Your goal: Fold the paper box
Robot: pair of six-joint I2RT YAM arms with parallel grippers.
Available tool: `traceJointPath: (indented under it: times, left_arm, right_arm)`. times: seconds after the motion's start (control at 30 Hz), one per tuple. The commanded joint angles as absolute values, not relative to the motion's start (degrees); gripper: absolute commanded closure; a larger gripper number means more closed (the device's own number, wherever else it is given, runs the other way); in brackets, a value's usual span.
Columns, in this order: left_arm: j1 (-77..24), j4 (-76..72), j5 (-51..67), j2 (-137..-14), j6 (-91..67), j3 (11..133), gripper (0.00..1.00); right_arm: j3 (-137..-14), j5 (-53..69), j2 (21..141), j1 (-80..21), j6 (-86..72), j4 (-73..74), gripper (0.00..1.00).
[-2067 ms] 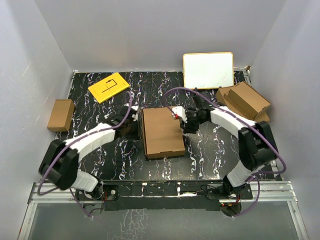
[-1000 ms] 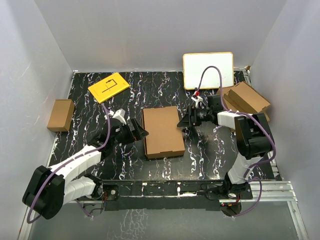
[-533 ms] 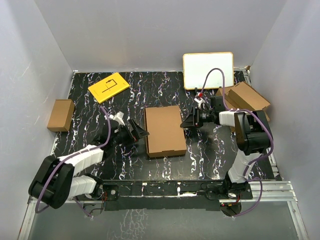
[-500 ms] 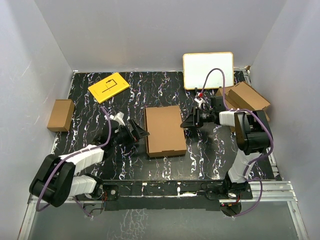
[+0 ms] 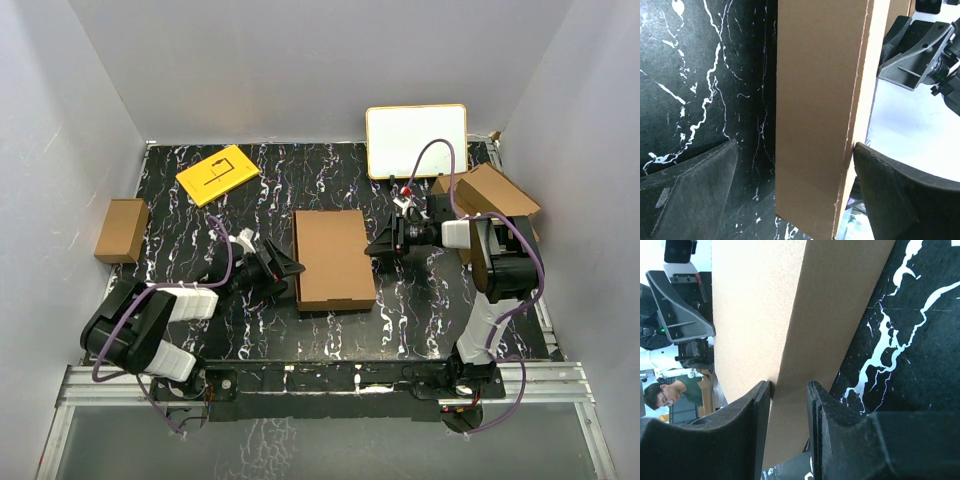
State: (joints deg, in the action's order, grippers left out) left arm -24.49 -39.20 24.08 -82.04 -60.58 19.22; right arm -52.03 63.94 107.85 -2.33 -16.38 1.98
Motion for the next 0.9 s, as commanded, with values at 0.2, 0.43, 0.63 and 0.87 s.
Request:
traceJointPath:
  times: [0.2,0.43,0.63,0.87]
  left_arm:
    - [-25.14,-51.52,27.9,-88.25,-64.55,22.8,0.03]
    - [-26.7,-54.0,27.94,-92.08,-66.02,25.09,0.16]
    - [-27.33,-55.05,27.9,-93.32,-66.62,25.83,0.35]
    - [-27.33,-43.93,25.13,-85.63,-60.31,27.17,0.62]
  right_arm:
    - [-52.76,54.26,111.39,-1.15,-9.98,6.16,0.65]
    - [-52.99,54.6,111.88,-1.1,-9.52,6.59,0.65]
    - [-53.23,56.15,111.72,-1.14,-8.82,6.8,0.61]
    - [-55.74,64.04,109.69,-1.14,-4.46,9.6,0.43]
